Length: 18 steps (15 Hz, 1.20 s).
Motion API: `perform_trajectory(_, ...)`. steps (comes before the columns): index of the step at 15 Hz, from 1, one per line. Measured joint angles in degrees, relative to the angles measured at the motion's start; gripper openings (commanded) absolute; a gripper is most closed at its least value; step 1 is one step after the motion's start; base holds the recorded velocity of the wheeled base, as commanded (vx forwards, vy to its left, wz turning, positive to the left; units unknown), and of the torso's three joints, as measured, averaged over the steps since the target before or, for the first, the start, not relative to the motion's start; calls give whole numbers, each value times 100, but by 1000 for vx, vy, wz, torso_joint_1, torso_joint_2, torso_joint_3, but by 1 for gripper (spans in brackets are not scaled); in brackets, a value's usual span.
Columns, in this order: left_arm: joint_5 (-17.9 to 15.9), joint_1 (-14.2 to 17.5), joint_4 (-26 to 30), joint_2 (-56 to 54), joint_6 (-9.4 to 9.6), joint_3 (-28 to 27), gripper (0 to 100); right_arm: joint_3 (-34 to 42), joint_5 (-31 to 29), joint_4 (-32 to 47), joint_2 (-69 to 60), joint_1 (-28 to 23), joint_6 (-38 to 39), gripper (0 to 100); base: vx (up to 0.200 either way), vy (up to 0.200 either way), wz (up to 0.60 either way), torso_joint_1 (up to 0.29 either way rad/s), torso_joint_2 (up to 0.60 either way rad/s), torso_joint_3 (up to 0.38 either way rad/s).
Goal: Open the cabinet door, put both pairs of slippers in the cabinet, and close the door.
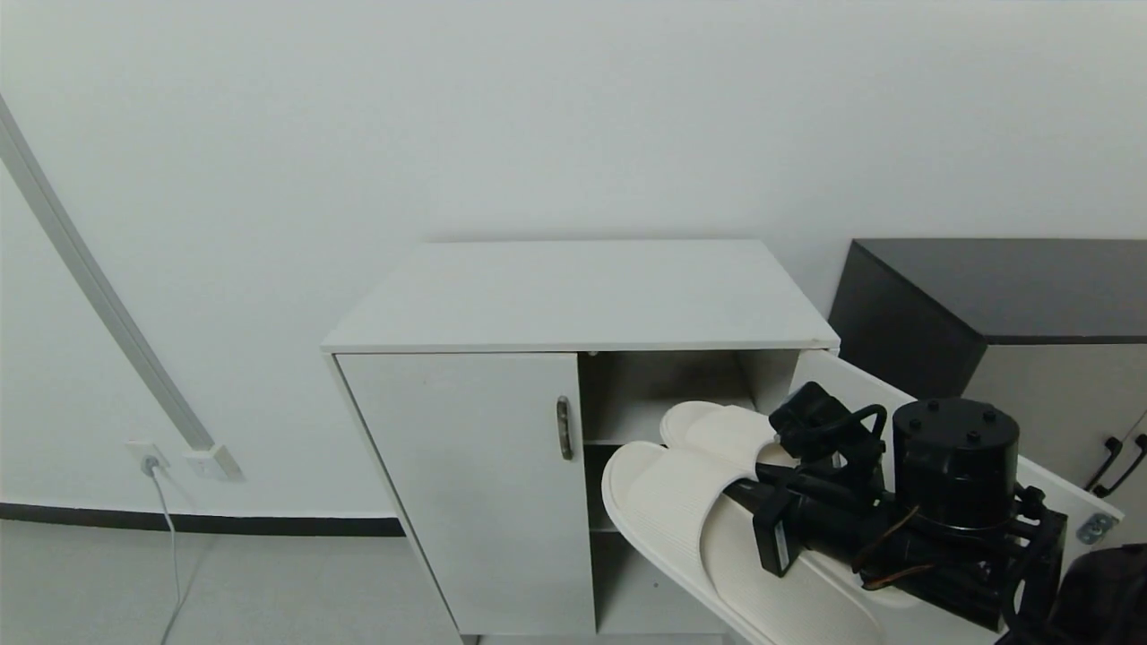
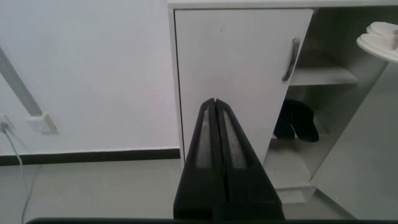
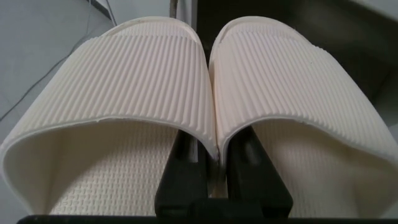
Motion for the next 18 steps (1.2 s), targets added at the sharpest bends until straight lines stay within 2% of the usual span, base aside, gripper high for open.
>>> perform_trajectory(11,-7,0,0,0,5,0,0,51,0,-5,5,57,0,0,0,0,0,-162,492,325)
perform_trajectory(18,-7,0,1,0,9,0,0,74,0,-10,13,90,5,0,0,0,0,-77,452,368)
